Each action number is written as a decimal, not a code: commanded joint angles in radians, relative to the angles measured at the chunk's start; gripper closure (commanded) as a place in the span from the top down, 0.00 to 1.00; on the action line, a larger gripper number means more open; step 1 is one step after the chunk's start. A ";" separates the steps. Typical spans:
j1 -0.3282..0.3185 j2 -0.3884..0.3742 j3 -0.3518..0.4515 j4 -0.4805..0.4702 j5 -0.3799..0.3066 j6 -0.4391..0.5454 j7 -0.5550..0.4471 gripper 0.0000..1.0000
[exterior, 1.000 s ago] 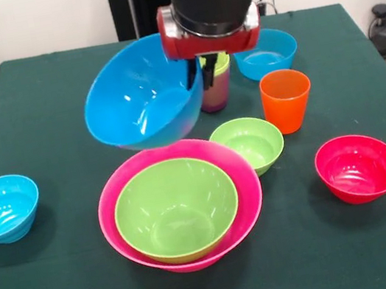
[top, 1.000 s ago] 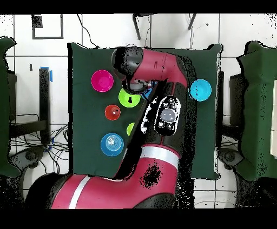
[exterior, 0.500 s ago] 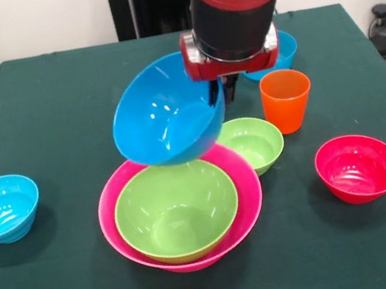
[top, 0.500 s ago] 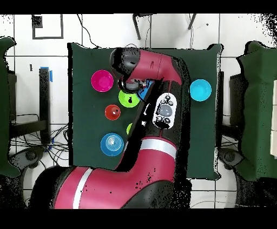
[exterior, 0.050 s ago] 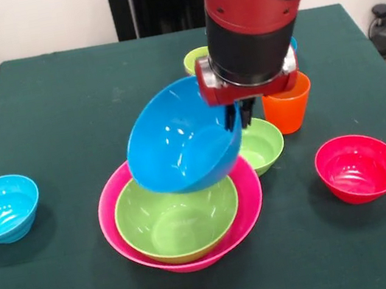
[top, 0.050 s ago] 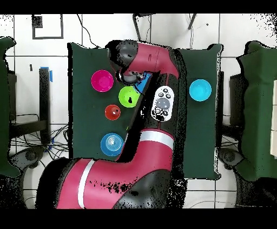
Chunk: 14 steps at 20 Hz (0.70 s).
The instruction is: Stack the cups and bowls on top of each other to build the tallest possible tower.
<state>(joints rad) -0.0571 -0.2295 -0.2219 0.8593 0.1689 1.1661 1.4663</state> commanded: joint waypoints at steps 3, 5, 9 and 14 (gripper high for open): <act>-0.006 0.060 0.088 -0.137 -0.011 0.043 0.088 0.00; -0.001 0.063 0.077 -0.140 -0.026 0.015 0.070 0.00; 0.006 0.050 0.064 -0.136 -0.067 -0.048 0.004 0.00; 0.004 0.052 0.060 -0.168 -0.103 -0.077 -0.064 0.00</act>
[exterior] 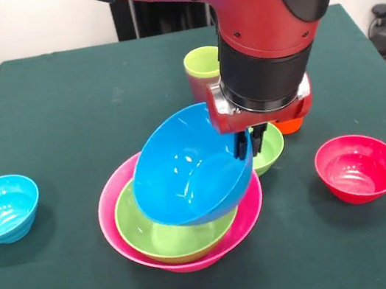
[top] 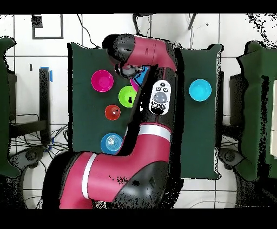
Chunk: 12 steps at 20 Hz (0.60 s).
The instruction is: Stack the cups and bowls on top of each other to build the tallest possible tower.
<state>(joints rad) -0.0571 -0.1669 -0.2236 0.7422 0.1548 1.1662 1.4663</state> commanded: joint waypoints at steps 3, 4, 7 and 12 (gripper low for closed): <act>0.012 -0.026 0.067 -0.033 -0.115 -0.112 -0.099 0.00; 0.016 -0.041 0.068 -0.006 -0.124 -0.132 -0.104 0.00; 0.034 -0.083 0.065 0.071 -0.152 -0.191 -0.104 0.00; 0.064 -0.137 0.062 0.177 -0.203 -0.281 -0.106 0.00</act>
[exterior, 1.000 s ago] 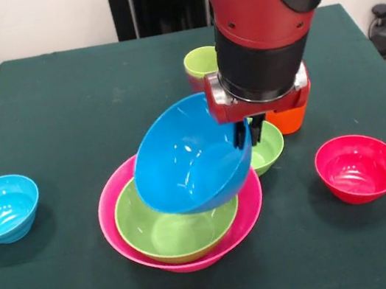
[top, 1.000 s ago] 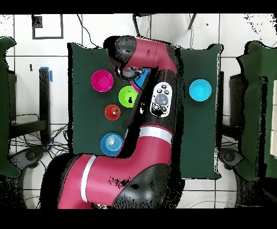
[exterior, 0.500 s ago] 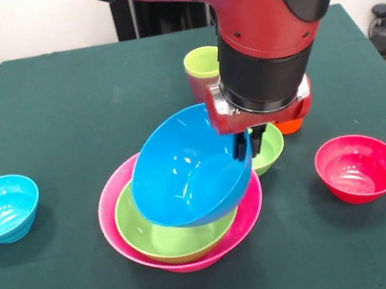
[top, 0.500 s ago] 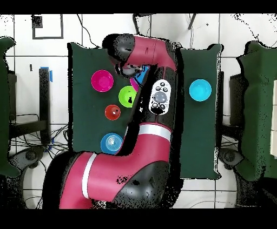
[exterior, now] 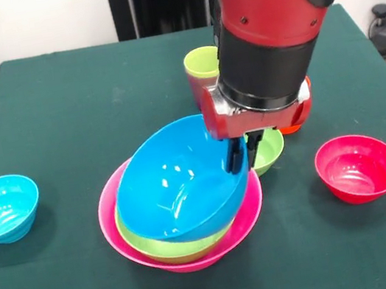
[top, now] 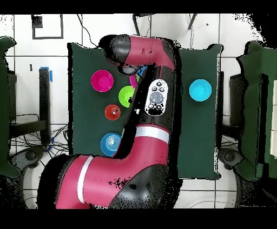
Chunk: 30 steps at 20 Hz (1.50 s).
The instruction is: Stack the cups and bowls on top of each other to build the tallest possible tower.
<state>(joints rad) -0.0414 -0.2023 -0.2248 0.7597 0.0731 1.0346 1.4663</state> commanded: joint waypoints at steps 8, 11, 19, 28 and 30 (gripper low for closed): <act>0.109 -0.136 -0.015 0.245 -0.199 -0.129 -0.017 0.00; 0.139 -0.134 -0.067 0.258 -0.224 -0.091 0.034 0.00; 0.178 -0.185 -0.155 0.401 -0.273 -0.149 0.080 0.00; 0.202 -0.198 -0.211 0.541 -0.324 -0.298 0.143 0.00; 0.208 -0.193 -0.221 0.559 -0.329 -0.326 0.156 0.00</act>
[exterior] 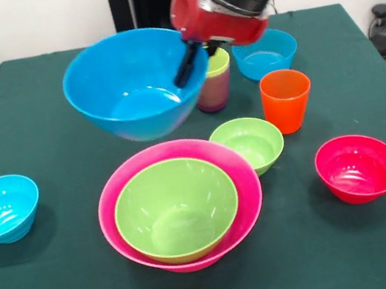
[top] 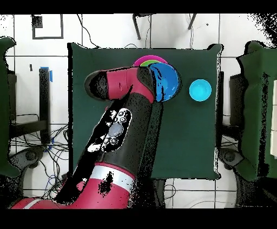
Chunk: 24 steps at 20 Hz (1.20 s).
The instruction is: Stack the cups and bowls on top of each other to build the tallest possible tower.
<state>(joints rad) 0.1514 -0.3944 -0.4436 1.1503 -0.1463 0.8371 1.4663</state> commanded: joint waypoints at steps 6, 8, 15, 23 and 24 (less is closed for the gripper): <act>0.046 0.019 -0.024 0.185 -0.100 -0.182 0.208 0.00; 0.049 0.025 -0.015 0.174 -0.088 -0.193 0.207 0.00; 0.034 0.070 0.032 0.077 -0.054 -0.168 0.168 0.00; 0.020 0.086 0.061 0.064 -0.036 -0.202 0.168 0.00; 0.020 0.093 0.060 0.057 -0.033 -0.195 0.169 0.00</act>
<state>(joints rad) 0.1833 -0.3715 -0.5102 1.2556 -0.1838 0.7097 1.4905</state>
